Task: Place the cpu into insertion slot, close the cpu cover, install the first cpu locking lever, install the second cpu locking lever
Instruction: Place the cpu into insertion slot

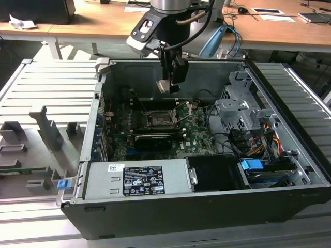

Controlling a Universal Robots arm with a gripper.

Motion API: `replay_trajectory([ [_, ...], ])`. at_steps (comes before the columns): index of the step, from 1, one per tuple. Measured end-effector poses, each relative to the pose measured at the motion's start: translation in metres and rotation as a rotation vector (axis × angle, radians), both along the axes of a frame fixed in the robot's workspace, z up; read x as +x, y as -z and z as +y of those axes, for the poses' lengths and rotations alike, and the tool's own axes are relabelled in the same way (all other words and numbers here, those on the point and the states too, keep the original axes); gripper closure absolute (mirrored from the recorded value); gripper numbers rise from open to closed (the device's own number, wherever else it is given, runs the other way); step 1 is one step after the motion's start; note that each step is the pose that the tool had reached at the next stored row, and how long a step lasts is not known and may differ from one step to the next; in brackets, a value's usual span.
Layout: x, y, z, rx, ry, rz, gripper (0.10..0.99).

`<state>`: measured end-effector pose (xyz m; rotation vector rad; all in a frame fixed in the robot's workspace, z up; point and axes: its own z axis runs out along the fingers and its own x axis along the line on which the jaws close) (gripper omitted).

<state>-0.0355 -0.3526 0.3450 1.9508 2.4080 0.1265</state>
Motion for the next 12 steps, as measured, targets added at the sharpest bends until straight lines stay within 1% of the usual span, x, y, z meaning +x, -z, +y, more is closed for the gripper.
replay_trajectory([
  [3,0.0,0.0002,0.0,0.0,0.023,0.0,0.557],
  [12,0.0,0.0003,0.0,0.0,0.052,0.0,0.557],
])
